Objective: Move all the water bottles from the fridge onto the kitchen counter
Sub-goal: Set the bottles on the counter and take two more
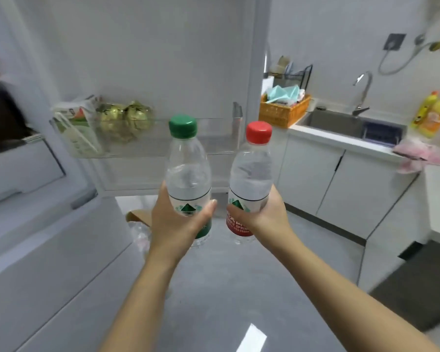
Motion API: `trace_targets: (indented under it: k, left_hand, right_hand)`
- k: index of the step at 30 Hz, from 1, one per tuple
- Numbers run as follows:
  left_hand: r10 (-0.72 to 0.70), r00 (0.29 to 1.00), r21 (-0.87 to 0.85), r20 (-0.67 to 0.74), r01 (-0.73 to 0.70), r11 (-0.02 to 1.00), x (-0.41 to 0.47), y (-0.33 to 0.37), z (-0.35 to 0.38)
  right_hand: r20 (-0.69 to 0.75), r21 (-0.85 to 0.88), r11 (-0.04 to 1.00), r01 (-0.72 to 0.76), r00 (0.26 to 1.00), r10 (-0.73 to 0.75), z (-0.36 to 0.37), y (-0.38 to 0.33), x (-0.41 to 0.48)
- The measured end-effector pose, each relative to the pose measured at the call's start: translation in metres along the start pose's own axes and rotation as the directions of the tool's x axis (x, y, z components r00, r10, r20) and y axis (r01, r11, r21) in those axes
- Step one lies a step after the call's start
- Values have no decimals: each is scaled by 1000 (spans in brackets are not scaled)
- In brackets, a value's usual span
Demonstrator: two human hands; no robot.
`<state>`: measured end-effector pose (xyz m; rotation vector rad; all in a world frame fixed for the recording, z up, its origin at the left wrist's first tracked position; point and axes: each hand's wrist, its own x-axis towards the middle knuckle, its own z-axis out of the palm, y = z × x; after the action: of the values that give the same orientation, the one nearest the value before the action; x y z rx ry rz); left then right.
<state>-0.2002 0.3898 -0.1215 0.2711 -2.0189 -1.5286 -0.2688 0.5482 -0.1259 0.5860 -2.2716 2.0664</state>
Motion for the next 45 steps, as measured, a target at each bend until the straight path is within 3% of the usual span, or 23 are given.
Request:
trace_targets:
  k: [7, 15, 19, 24, 31, 35, 45]
  left_hand:
    - [24, 951, -82, 308, 1, 997, -8, 14, 129]
    - [37, 847, -182, 531, 71, 981, 31, 10, 279]
    - [79, 758, -207, 647, 74, 976, 55, 17, 353]
    - [120, 647, -227, 753, 84, 970, 63, 28, 427]
    - [131, 573, -226, 809, 98, 969, 48, 40, 505]
    - [126, 563, -213, 817, 90, 973, 30, 47, 546]
    - [56, 607, -163, 793, 123, 979, -26, 73, 651]
  right_hand:
    - [-296, -91, 990, -104, 952, 73, -121, 29, -15]
    - [-564, -111, 974, -195, 820, 100, -248, 67, 8]
    - [-674, -124, 963, -240, 733, 96, -303, 84, 28]
    - [-780, -107, 956, -274, 619, 90, -358, 103, 35]
    - [-866, -76, 951, -300, 492, 86, -429, 125, 29]
    - [-873, -69, 957, -282, 481, 79, -472, 134, 24]
    - [-827, -73, 940, -332, 547, 129, -598, 159, 2]
